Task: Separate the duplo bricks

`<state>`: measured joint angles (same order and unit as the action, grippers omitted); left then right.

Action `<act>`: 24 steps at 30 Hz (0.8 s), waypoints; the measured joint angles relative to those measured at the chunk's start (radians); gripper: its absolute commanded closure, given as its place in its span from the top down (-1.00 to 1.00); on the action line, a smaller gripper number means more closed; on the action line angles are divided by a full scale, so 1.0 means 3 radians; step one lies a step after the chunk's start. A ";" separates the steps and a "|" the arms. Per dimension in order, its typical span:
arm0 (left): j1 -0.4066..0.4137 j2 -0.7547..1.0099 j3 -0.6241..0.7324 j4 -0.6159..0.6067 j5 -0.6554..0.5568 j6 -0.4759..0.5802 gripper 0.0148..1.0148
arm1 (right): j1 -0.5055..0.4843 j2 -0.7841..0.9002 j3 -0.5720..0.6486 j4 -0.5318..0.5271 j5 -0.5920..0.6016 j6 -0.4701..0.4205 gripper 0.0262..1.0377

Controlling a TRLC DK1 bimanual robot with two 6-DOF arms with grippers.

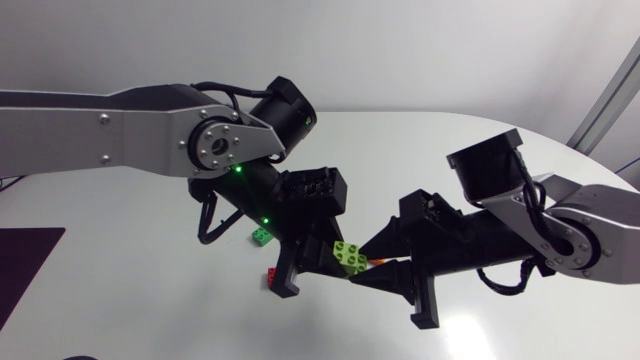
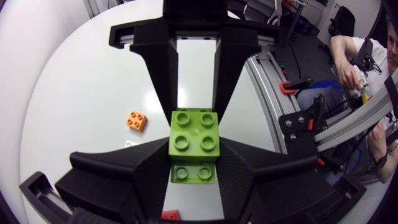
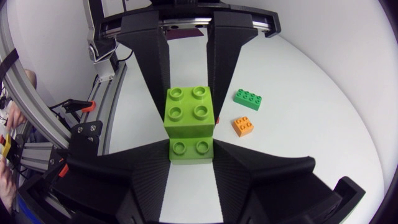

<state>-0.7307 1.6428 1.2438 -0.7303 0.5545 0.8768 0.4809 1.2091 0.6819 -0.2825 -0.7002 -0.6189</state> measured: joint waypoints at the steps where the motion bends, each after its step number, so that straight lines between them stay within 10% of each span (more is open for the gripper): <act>1: 0.0000 0.0000 0.0000 -0.0010 0.0005 0.0000 -0.34 | 0.0010 0.0000 0.0000 0.0001 0.0000 -0.0008 -0.70; 9: 0.0008 -0.0004 0.0000 -0.0023 0.0053 -0.0024 0.59 | 0.0038 0.0000 -0.0004 0.0000 0.0001 0.0006 -0.72; 19: 0.0029 -0.0058 0.0001 -0.0098 0.0061 -0.0023 0.58 | 0.0065 0.0000 -0.0014 0.0001 0.0015 0.0019 -0.72; 24: 0.0061 -0.0079 0.0001 -0.0111 0.0061 -0.0022 0.25 | 0.0089 0.0000 -0.0064 0.0000 0.0058 0.0031 -0.72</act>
<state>-0.7124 1.6192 1.2442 -0.7635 0.5728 0.8703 0.5076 1.2091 0.6628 -0.2825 -0.6827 -0.6098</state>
